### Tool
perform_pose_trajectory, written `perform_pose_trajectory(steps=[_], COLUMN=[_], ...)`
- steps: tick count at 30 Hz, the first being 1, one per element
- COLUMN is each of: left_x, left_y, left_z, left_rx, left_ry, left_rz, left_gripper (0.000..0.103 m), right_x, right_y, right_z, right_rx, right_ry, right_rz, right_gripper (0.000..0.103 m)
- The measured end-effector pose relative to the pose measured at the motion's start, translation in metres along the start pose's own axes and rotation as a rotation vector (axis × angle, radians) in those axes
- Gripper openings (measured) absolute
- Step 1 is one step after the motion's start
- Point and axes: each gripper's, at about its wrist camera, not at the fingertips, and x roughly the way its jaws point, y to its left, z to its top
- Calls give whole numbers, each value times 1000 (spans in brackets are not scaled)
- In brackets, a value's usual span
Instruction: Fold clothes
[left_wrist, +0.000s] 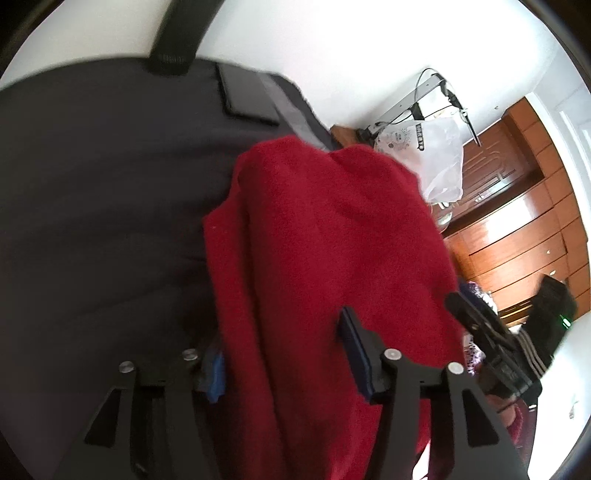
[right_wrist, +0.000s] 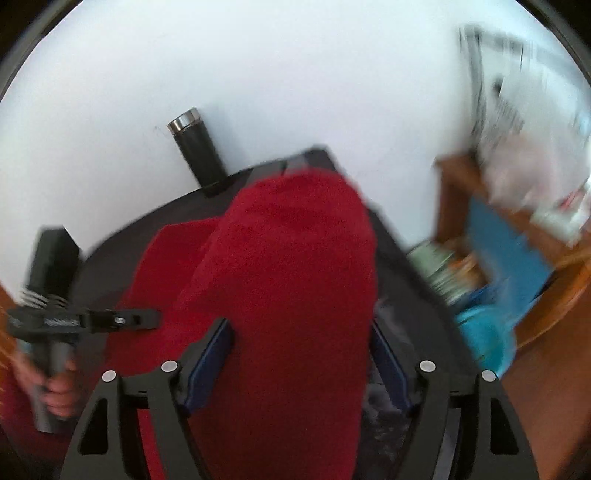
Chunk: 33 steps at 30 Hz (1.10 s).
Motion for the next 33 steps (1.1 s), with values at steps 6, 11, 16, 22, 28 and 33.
perform_pose_trajectory(steps=[6, 11, 16, 22, 28, 33], left_x=[-44, -44, -21, -8, -6, -3], left_y=[-27, -52, -62, -49, -50, -55], left_z=[-38, -77, -96, -99, -102, -109], left_rx=[101, 220, 292, 257, 268, 305], left_ry=[-77, -38, 9, 27, 15, -11], left_rz=[7, 32, 113, 117, 134, 167], left_gripper=[79, 79, 79, 79, 81, 82], right_x=[-60, -68, -52, -32, -20, -16], right_y=[53, 79, 82, 81, 80, 75], right_z=[-30, -76, -103, -104, -106, -106], right_rx=[-122, -191, -204, -236, -276, -287], right_ry=[-135, -89, -1, 38, 59, 66], right_rz=[-76, -120, -134, -152, -175, -167], right_gripper=[86, 86, 86, 87, 92, 97])
